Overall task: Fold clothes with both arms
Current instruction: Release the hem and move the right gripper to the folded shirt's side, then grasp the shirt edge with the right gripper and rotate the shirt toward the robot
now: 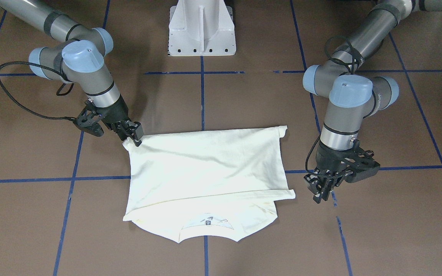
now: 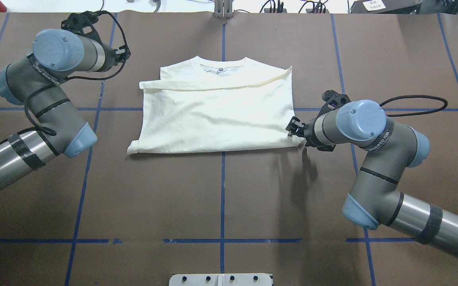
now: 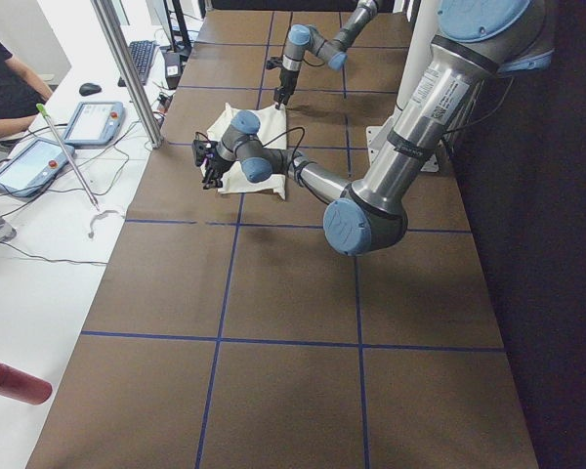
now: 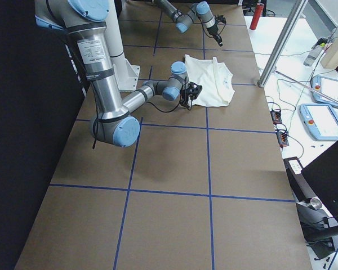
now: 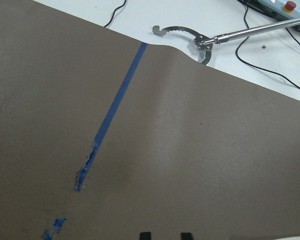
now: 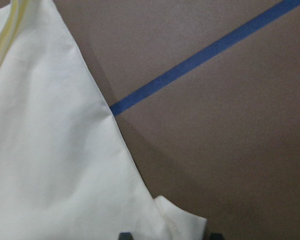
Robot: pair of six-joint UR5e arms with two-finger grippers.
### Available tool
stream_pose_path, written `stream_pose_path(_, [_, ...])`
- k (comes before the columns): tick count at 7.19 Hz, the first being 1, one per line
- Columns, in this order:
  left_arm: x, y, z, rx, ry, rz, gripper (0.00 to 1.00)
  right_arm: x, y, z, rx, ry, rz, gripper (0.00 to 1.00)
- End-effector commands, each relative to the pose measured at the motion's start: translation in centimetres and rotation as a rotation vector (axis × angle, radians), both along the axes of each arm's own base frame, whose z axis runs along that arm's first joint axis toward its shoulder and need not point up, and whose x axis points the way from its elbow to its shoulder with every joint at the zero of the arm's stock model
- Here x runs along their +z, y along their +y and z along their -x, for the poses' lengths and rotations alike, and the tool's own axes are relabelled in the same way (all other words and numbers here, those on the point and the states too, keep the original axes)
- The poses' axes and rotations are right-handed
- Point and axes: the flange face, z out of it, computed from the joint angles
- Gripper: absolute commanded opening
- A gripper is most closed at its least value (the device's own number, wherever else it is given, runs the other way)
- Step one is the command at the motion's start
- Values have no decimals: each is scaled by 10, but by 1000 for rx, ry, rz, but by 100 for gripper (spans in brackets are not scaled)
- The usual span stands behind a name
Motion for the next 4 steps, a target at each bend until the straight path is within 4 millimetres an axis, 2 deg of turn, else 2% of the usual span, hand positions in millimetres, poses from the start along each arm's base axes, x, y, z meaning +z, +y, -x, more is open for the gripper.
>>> stream_pose_path(1, [0,0,-1,0,-1,-1,32,3,4,-2,-10,-2,4,0])
stream_pose_path(3, [1,0,-1,0,-2,0,32,-1,5,1,-15,-5,1,0])
stream_pose_path(4, [2,-1,-1,0,-3,2,32,-9,9,-6,-17,-21,-8,0])
